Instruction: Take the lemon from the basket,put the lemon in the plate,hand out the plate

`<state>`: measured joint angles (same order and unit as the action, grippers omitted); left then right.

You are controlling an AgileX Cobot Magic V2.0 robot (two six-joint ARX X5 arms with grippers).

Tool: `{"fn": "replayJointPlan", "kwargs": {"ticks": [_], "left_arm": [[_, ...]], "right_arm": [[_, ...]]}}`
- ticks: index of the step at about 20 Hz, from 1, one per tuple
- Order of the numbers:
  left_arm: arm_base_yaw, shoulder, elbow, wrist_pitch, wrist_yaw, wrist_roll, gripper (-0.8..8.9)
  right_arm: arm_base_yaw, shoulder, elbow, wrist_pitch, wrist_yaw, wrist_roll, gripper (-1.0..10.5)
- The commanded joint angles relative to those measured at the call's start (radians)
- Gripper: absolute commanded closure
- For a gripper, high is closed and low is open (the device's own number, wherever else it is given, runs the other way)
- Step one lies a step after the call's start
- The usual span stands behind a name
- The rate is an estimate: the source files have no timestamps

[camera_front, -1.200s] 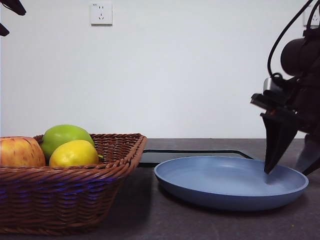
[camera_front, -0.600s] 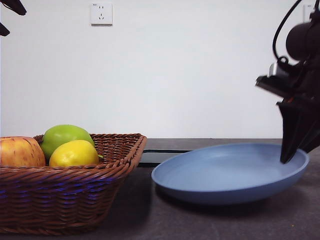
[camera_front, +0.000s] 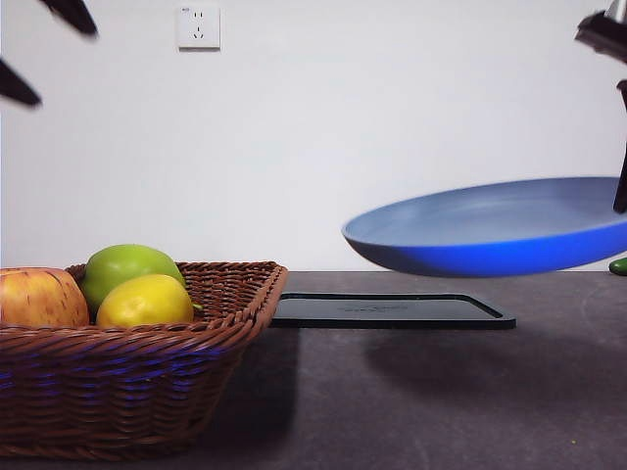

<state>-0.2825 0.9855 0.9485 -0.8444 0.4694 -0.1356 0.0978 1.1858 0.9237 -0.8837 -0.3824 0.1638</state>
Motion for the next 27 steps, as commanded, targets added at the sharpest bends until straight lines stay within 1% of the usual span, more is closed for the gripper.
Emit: {"fn": "replayJointPlan", "kwargs": {"ticks": [1,2,4,6,10,13,15,17,20,21,24,25,27], "left_arm": [[-0.068,0.089,0.016,0.006,-0.109,-0.022,4.36],[-0.099,0.134,0.018,0.006,-0.164,-0.022,4.36],[-0.150,0.213,0.026,0.014,-0.237,-0.028,4.36],[-0.193,0.292,0.035,0.034,-0.282,-0.059,4.36],[-0.246,0.417,0.036,0.135,-0.303,-0.110,4.36],[-0.274,0.503,0.036,0.148,-0.398,-0.132,4.36],[-0.277,0.546,0.036,0.189,-0.418,-0.132,4.36],[-0.285,0.583,0.036,0.249,-0.416,-0.132,4.37],[-0.292,0.616,0.036,0.253,-0.417,-0.125,4.39],[-0.292,0.618,0.036,0.253,-0.417,-0.122,4.48],[-0.292,0.617,0.036,0.254,-0.417,-0.093,6.36],[-0.292,0.613,0.038,0.254,-0.416,-0.077,6.52],[-0.292,0.588,0.067,0.230,-0.409,-0.047,6.52]], "right_arm": [[0.000,-0.007,0.014,0.006,-0.006,-0.005,9.4],[0.000,-0.010,0.014,0.007,-0.006,-0.005,9.4],[0.000,-0.010,0.014,0.006,-0.006,-0.005,9.4],[0.000,-0.010,0.014,0.006,-0.009,-0.005,9.4],[0.000,-0.010,0.014,0.006,-0.009,-0.008,9.4],[0.000,-0.010,0.014,0.006,-0.009,-0.008,9.4],[0.000,-0.010,0.014,0.006,-0.009,-0.008,9.4],[0.000,-0.010,0.014,0.006,-0.009,-0.008,9.4],[0.000,-0.010,0.014,0.007,-0.009,-0.008,9.4],[0.000,-0.010,0.014,0.007,-0.009,-0.008,9.4],[0.000,-0.010,0.014,0.007,-0.009,-0.008,9.4],[0.000,-0.010,0.014,0.008,-0.008,-0.008,9.4],[0.000,-0.009,0.014,0.021,-0.005,-0.008,9.4]]}}
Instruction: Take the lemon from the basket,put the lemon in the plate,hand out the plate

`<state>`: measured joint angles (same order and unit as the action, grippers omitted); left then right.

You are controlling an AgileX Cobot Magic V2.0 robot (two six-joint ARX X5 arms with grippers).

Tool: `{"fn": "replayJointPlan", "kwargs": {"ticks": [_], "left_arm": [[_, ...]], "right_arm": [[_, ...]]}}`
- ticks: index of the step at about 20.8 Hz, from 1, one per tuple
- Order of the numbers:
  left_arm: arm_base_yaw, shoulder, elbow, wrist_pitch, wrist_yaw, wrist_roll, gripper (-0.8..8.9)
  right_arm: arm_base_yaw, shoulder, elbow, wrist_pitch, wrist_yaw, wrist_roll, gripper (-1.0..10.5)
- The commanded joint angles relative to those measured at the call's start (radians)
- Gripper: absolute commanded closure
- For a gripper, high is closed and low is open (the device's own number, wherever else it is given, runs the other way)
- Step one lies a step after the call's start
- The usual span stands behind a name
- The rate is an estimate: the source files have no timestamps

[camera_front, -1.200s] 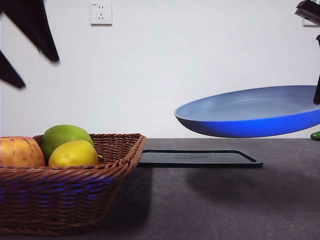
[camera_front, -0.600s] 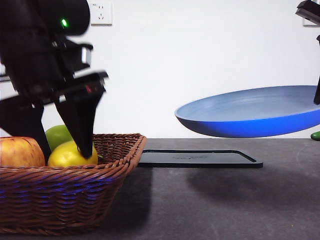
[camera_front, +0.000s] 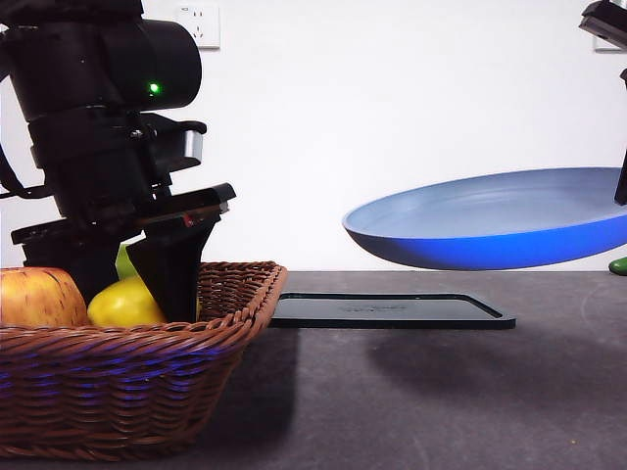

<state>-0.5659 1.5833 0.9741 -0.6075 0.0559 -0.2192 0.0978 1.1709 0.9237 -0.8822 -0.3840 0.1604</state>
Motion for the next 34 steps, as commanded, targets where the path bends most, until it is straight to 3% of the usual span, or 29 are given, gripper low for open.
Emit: {"fn": "replayJointPlan", "kwargs": {"ticks": [1,3,6,8,10,14,16,19,22,24,31,34], "left_arm": [[-0.009,-0.025,0.071,-0.029,0.005,0.040,6.52],[-0.010,-0.066,0.156,-0.084,0.051,0.040,6.52],[-0.030,-0.114,0.285,-0.088,0.251,0.039,6.52],[-0.076,-0.115,0.340,-0.055,0.310,0.036,6.52],[-0.134,-0.111,0.341,0.006,0.295,0.037,6.52],[-0.254,-0.070,0.341,0.027,0.098,0.044,6.47],[-0.289,-0.035,0.341,0.028,0.075,0.067,6.47],[-0.315,0.022,0.341,0.019,0.075,0.067,6.22],[-0.325,0.061,0.341,-0.006,0.074,0.067,4.94],[-0.331,0.071,0.341,-0.019,0.075,0.067,4.60],[-0.327,0.054,0.343,-0.034,0.079,0.067,4.60],[-0.311,-0.022,0.343,-0.064,0.078,0.067,4.64]], "right_arm": [[0.000,0.007,0.014,0.035,-0.003,-0.003,9.4],[0.000,0.019,0.014,0.065,-0.003,0.008,9.4],[0.005,0.064,0.014,0.091,-0.009,0.031,9.4],[0.031,0.102,0.014,0.098,-0.011,0.034,9.4],[0.064,0.132,0.014,0.108,-0.011,0.054,9.4],[0.148,0.151,0.014,0.152,-0.047,0.095,9.4],[0.178,0.151,0.014,0.177,-0.086,0.117,9.4],[0.206,0.151,0.014,0.180,-0.089,0.124,9.4],[0.212,0.151,0.014,0.180,-0.090,0.131,9.4],[0.212,0.151,0.014,0.180,-0.089,0.156,9.4],[0.205,0.151,0.014,0.217,-0.092,0.204,9.4],[0.160,0.175,0.032,0.242,-0.181,0.209,9.4]]}}
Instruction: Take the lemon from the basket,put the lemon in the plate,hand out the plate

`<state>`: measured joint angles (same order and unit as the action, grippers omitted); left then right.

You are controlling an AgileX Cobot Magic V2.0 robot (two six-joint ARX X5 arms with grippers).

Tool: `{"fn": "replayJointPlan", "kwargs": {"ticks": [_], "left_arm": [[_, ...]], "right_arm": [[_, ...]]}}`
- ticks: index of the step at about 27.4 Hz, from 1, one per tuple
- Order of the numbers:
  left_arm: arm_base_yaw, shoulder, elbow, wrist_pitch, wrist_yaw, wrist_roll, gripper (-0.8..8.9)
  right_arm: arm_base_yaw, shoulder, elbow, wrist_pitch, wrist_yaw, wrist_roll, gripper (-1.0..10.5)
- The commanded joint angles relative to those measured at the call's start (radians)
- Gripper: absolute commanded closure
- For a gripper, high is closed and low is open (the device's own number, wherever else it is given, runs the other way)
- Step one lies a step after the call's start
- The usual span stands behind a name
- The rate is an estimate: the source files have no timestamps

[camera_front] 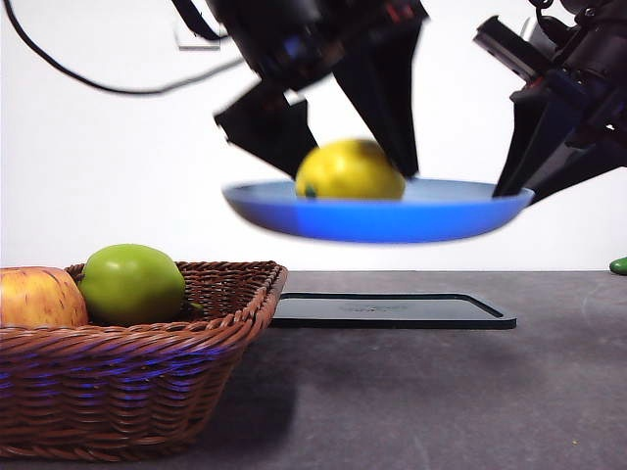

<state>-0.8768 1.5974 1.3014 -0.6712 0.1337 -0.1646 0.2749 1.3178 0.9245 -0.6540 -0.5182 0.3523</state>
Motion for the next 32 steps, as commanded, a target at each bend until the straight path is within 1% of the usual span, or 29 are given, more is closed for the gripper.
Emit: {"fn": "replayJointPlan", "kwargs": {"ticks": [1,6,9,12,14,17,22,27,31,32], "left_arm": [[0.007,-0.077,0.016,-0.012,0.000,0.012,4.64],[0.021,-0.305,0.016,-0.075,0.002,0.011,4.64],[0.021,-0.441,0.016,-0.102,0.002,0.006,4.64],[0.021,-0.512,0.016,-0.112,0.002,-0.008,4.64],[0.021,-0.550,0.016,-0.114,0.002,-0.024,4.64],[0.021,-0.589,0.016,-0.116,0.001,-0.027,4.64],[0.021,-0.606,0.016,-0.120,0.000,-0.027,4.64],[0.021,-0.603,0.016,-0.123,-0.003,-0.026,4.64],[0.021,-0.603,0.016,-0.123,-0.011,-0.026,4.64],[0.021,-0.603,0.016,-0.124,-0.023,-0.026,4.64]], "right_arm": [[-0.035,0.052,0.050,0.014,-0.071,0.017,9.4],[-0.121,0.204,0.204,0.011,-0.109,0.016,9.4],[-0.158,0.338,0.353,-0.011,-0.104,0.017,9.4],[-0.172,0.431,0.454,-0.013,-0.099,0.030,9.4],[-0.177,0.482,0.507,-0.014,-0.077,0.040,9.4],[-0.177,0.566,0.590,-0.014,-0.018,0.040,9.4],[-0.177,0.675,0.667,-0.009,0.038,0.040,9.4],[-0.177,0.745,0.684,-0.004,0.060,0.038,9.4],[-0.177,0.792,0.684,-0.005,0.131,0.012,9.4],[-0.177,0.797,0.684,-0.005,0.136,-0.004,9.3]]}}
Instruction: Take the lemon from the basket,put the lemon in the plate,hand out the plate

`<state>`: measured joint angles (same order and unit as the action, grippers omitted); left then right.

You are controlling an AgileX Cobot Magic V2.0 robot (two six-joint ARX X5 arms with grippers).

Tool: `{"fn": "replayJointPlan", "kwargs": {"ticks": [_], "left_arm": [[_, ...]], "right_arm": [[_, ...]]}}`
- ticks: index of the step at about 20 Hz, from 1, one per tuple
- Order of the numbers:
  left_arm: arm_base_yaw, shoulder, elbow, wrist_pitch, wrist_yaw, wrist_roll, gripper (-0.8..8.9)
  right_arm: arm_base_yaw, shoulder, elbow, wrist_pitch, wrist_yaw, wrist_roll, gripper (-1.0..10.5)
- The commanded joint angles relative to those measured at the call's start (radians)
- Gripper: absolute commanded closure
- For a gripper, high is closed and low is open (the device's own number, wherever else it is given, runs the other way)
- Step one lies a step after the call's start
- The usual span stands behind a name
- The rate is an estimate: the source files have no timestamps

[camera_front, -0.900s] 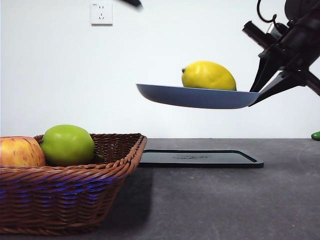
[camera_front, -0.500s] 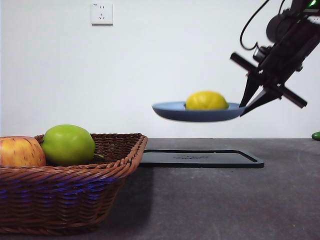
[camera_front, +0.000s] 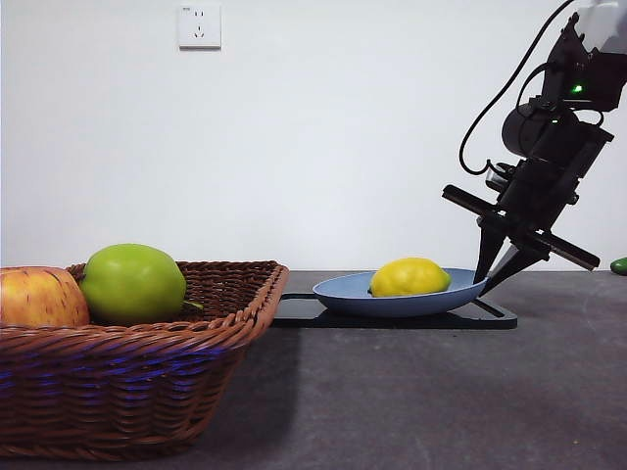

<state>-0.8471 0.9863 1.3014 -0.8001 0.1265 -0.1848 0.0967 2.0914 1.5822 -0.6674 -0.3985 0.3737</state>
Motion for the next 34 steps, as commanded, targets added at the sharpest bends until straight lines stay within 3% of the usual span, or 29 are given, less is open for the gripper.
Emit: {"fn": "replayJointPlan", "kwargs": {"ticks": [1,5,6,9,12,16,18,20,22,26,30,34], "left_arm": [[-0.009,0.008,0.016,0.005,-0.025,-0.006,4.64],[-0.009,0.008,0.016,0.005,-0.045,-0.005,4.65],[-0.009,0.008,0.016,0.005,-0.055,-0.001,4.65],[-0.009,0.008,0.016,0.005,-0.146,0.034,4.89],[-0.009,0.013,0.016,0.008,-0.298,0.115,6.20],[0.013,0.047,0.016,0.021,-0.491,0.245,8.13],[0.042,0.070,0.016,0.022,-0.491,0.287,8.08],[0.082,0.096,0.013,0.020,-0.484,0.299,8.08],[0.141,0.100,-0.005,0.031,-0.457,0.314,8.08],[0.270,0.056,-0.113,0.095,-0.281,0.317,8.08],[0.351,-0.040,-0.269,0.210,-0.181,0.311,8.08],[0.438,-0.221,-0.507,0.349,-0.115,0.278,8.08]], "right_arm": [[0.002,0.024,0.027,0.009,0.017,-0.048,9.0],[0.000,0.023,0.027,0.007,0.065,-0.088,6.8],[-0.004,0.018,0.027,0.001,0.065,-0.095,6.7],[-0.012,-0.050,0.027,-0.054,0.060,-0.131,6.7],[-0.011,-0.171,0.027,-0.128,0.060,-0.185,6.8],[0.007,-0.360,0.027,-0.256,0.058,-0.277,8.6],[0.027,-0.446,0.027,-0.309,0.064,-0.333,9.5],[0.059,-0.528,0.023,-0.334,0.069,-0.364,9.4],[0.110,-0.616,-0.001,-0.306,0.134,-0.372,9.4],[0.245,-0.811,-0.153,-0.117,0.287,-0.372,9.4],[0.336,-0.970,-0.338,0.070,0.375,-0.364,9.4],[0.437,-1.193,-0.643,0.301,0.495,-0.363,9.4]]}}
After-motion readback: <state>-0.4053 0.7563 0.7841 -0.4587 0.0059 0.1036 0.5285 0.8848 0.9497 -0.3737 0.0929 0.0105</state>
